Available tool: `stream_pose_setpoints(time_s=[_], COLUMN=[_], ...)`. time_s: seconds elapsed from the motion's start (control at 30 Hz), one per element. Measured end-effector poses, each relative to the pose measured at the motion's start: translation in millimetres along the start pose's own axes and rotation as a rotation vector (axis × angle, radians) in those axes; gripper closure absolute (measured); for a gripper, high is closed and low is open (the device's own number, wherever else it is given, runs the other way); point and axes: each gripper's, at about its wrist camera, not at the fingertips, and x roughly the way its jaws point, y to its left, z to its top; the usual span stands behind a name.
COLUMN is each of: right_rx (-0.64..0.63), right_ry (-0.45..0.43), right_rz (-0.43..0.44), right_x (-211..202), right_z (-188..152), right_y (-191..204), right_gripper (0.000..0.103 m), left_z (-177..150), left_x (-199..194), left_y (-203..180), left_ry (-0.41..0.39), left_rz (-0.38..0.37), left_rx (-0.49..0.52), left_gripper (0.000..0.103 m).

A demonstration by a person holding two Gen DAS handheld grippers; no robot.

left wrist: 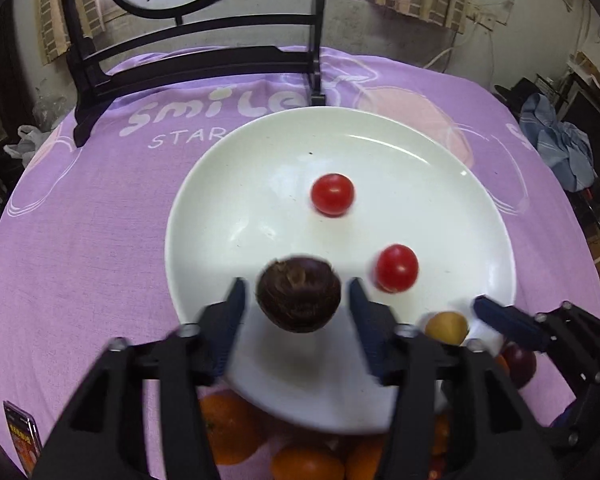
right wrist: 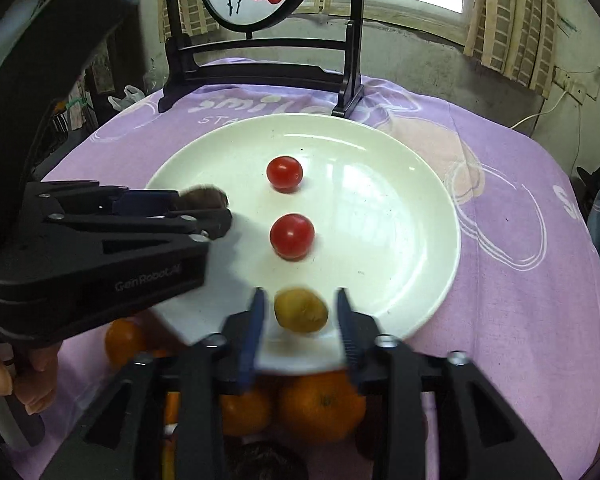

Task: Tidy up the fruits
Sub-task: 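Lower both held fruits onto the white plate and open both grippers, then grasp a yellow tomato with the right gripper while the left grasps an olive-green fruit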

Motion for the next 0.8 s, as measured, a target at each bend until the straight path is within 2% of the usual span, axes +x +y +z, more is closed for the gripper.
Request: stream_pose_setpoints(time_s=[0.1, 0.23, 0.37, 0.53, 0.7, 0.8], right_rx=[0.025, 0.019, 0.02, 0.027, 0.048, 0.077], right_ry=[-0.031, -0.067, -0.094, -0.073, -0.004, 0.02], right_rz=[0.012, 0.003, -0.015, -0.042, -0.042, -0.035], right_x=[-11.1, -42.5, -78.8, -104.8, -99.6, -92.3], right_z=[-1.3, -12.1, -35.0, -76.7, -119.3, -131.4], right_y=[-4.1, -7.4, -13.8, -19.5, -17.9, -18.3], right_gripper=[0.053, 0.051, 0.05, 0.05, 0.05, 0.05], left_z=[1.4, -10.5, -36.3, -81.7, -130.8, -152.2], left_x=[-14.9, -55.1, -91.2, -116.5, -123.2, -121.8], left_y=[2.1, 5.0, 7.7, 10.2, 18.6, 21.9], left_ry=[-0.031, -0.097, -0.132, -0.136, -0.101, -0.076], left_rz=[-0.002, 0.029, 0.015, -0.003, -0.025, -0.029], left_rx=[-0.007, 0.012, 0.028, 0.027, -0.002, -0.013], left_gripper=[0.037, 0.023, 0.022, 0.022, 0.022, 0.022])
